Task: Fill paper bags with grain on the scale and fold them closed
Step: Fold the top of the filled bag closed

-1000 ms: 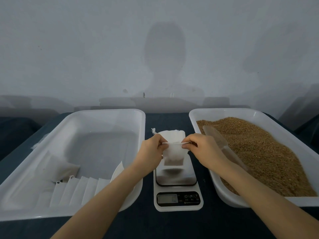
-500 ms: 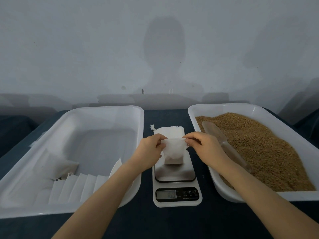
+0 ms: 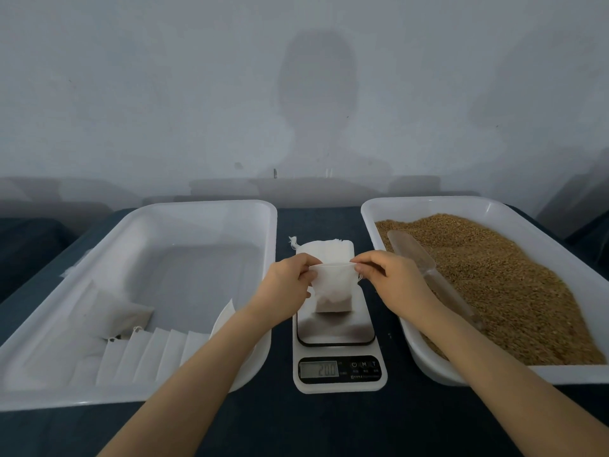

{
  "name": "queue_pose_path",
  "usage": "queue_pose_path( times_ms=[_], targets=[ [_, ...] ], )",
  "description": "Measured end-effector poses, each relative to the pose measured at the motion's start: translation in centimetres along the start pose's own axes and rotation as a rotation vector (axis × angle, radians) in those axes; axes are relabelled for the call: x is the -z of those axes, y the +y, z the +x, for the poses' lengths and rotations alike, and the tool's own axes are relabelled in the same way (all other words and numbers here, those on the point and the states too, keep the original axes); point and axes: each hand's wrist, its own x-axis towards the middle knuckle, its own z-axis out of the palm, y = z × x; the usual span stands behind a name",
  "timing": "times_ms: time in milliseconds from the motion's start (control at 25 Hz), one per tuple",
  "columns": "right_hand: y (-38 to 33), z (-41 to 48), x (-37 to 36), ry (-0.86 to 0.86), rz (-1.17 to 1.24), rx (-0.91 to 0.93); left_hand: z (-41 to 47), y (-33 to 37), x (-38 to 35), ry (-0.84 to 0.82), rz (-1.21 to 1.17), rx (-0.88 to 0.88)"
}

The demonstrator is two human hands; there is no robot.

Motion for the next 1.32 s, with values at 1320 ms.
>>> queue_pose_path(
  times_ms=[1320],
  targets=[
    [-0.2, -0.4, 0.1, 0.001, 0.017, 0.013, -0.6, 1.1, 0.2, 0.017, -0.118, 0.050]
  ],
)
